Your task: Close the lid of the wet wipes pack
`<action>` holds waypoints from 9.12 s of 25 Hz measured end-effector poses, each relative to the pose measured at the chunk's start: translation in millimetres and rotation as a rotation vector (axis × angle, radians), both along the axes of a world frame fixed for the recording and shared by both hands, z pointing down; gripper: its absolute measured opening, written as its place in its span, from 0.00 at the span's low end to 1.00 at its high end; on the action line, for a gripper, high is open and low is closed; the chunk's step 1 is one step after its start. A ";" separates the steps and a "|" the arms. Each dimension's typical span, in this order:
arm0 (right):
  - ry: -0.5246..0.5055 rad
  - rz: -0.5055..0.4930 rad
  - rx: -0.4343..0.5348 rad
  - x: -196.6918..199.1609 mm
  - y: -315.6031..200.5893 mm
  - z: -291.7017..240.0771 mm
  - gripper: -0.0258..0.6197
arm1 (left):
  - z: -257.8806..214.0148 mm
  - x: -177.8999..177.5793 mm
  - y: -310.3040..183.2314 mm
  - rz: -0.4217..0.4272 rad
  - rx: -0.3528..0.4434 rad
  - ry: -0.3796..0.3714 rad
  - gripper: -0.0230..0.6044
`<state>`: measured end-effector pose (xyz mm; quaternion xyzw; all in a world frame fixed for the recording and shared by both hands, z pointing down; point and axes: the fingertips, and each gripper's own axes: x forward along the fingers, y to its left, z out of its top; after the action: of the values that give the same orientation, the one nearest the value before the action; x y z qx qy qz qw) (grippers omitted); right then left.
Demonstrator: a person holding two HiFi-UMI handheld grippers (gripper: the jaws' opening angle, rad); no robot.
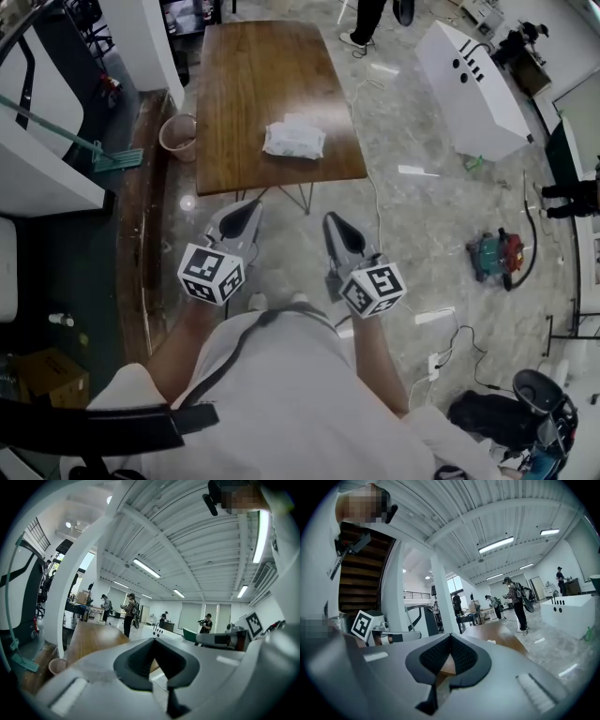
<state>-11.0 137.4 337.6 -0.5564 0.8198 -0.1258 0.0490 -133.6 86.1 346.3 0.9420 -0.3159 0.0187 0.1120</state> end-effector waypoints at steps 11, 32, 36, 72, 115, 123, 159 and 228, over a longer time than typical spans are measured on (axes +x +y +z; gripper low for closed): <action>0.011 0.010 -0.015 -23.8 0.7 2.1 0.05 | 7.6 -23.0 -4.6 0.006 -0.020 0.022 0.04; 0.027 -0.077 -0.009 25.5 -84.5 14.4 0.05 | 15.7 34.1 -72.3 -0.046 -0.030 -0.012 0.04; 0.025 -0.103 -0.002 47.9 -108.2 15.6 0.05 | 16.0 57.2 -93.0 -0.066 -0.024 -0.036 0.04; 0.013 -0.403 -0.049 122.8 -215.2 49.6 0.05 | 38.4 138.8 -181.6 -0.268 -0.077 -0.098 0.04; 0.175 -0.338 -0.258 95.0 -377.3 177.7 0.16 | 174.9 128.4 -309.5 -0.114 -0.279 -0.163 0.04; 0.229 -0.363 -0.295 93.6 -396.5 210.1 0.25 | 197.0 125.4 -315.2 -0.116 -0.308 -0.180 0.04; 0.271 -0.484 -0.284 75.3 -397.8 224.5 0.28 | 201.6 120.6 -313.3 -0.126 -0.309 -0.198 0.04; 0.585 -0.557 -0.466 16.8 -331.8 272.6 0.29 | 199.2 101.2 -249.4 -0.052 -0.297 -0.187 0.04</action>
<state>5.8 -194.4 610.2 -0.3234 0.8674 -0.1529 -0.3460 -32.4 -163.3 545.5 0.9009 -0.3428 0.1496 0.2204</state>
